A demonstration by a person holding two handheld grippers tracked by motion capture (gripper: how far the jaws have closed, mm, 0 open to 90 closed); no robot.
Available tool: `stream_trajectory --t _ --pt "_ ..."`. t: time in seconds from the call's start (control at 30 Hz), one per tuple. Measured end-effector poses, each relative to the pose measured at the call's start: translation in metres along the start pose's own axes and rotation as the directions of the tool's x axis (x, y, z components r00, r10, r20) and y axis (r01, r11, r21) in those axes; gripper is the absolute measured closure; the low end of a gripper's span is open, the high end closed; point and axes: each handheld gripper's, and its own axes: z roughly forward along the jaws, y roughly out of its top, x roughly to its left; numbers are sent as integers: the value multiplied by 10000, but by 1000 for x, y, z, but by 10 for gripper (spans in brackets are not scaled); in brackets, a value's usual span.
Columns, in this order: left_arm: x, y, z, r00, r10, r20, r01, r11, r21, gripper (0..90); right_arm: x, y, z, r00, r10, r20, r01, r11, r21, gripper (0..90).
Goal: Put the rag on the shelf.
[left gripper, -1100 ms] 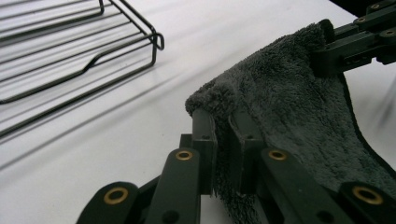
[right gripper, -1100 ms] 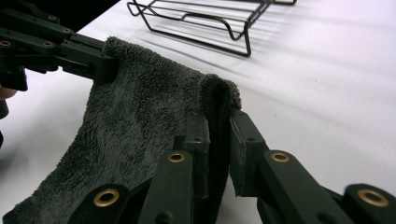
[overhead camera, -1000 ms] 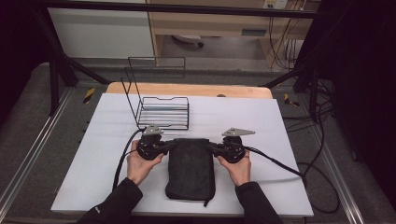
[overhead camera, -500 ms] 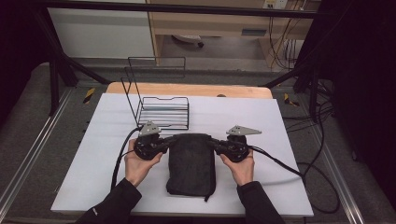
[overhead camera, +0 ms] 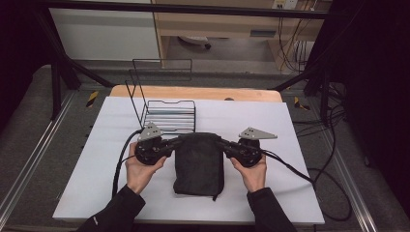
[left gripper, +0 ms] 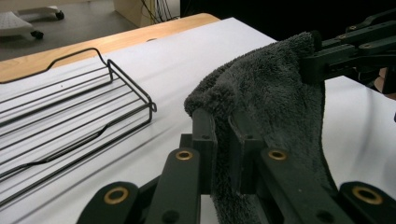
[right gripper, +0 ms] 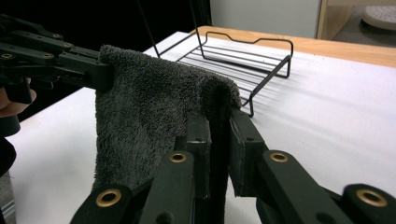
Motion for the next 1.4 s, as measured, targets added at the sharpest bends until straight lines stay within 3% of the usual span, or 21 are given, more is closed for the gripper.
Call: stream_trajectory --t 0.5,0.83,1.4 --pt "-4 11 -14 9999 125 -92 -131 9977 -658 822 13 18 -14 9976 -682 85 686 9955 -651 811" --pt "-4 21 -29 9993 343 -134 -356 9921 -1199 823 24 32 -22 9915 -1284 226 1301 9857 -1075 814" --pt "5 37 -42 9979 405 -513 -493 9818 -1834 822 37 55 -18 9849 -1653 519 1715 9723 -1587 815"
